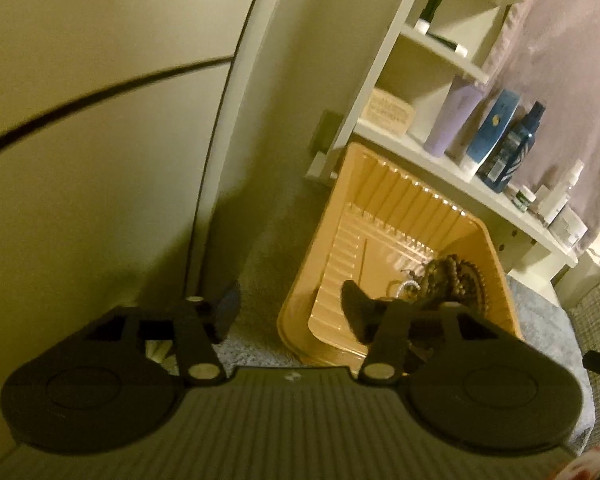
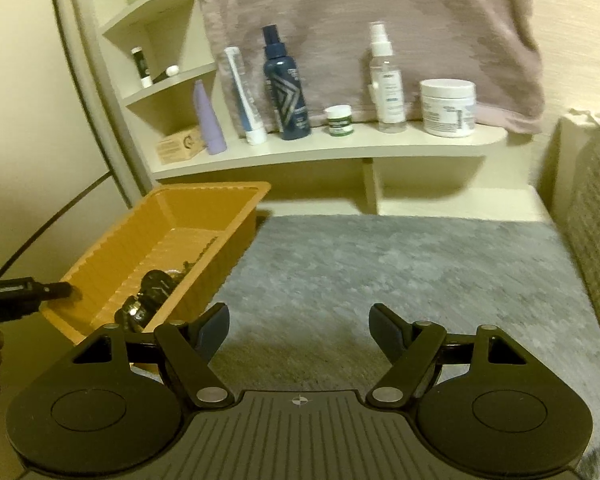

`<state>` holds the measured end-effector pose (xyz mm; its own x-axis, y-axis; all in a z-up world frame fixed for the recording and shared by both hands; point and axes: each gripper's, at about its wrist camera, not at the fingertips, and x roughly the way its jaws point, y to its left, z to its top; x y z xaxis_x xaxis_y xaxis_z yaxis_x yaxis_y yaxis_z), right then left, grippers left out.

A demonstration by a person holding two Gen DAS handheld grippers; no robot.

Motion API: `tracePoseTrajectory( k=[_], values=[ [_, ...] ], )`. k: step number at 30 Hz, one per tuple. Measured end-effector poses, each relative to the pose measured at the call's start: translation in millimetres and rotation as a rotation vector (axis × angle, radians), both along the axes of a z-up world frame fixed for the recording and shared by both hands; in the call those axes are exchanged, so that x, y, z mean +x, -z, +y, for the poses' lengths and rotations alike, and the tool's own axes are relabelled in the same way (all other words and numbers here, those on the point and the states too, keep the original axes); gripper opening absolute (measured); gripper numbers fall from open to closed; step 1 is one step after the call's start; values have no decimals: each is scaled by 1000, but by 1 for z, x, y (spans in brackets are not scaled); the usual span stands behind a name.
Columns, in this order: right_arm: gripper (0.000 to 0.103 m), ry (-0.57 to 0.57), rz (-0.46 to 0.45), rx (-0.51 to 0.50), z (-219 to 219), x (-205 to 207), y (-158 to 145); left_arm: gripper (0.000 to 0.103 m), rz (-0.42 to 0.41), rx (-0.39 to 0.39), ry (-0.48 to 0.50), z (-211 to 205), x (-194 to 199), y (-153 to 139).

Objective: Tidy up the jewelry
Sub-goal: 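Lower the orange tray flat onto the towel with the left gripper and release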

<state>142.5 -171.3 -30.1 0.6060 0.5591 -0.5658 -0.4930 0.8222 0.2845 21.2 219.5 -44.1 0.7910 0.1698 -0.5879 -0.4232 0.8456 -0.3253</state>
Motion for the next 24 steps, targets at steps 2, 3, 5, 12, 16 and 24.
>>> tracePoseTrajectory(
  k=[2,3,5,12,16,24],
  values=[
    [77,26,10,-1,-5,-5,-2,66,-10,22,-5,-3,-7,-7],
    [77,44,16,-3,-7,-8,-2,68,-13,35,-7,-5,-10,-10],
    [77,87,33,-6,-14,-13,-4,80,-17,63,-13,-10,-18,-17],
    [79,227,107,-44,-41,-38,-10,98,-33,130,4,-35,-44,-35],
    [80,276,133,-65,-51,-56,-19,102,-13,159,33,-53,-51,-43],
    [81,328,118,-73,-62,-91,-44,102,13,200,155,-97,-48,-64]
  ],
)
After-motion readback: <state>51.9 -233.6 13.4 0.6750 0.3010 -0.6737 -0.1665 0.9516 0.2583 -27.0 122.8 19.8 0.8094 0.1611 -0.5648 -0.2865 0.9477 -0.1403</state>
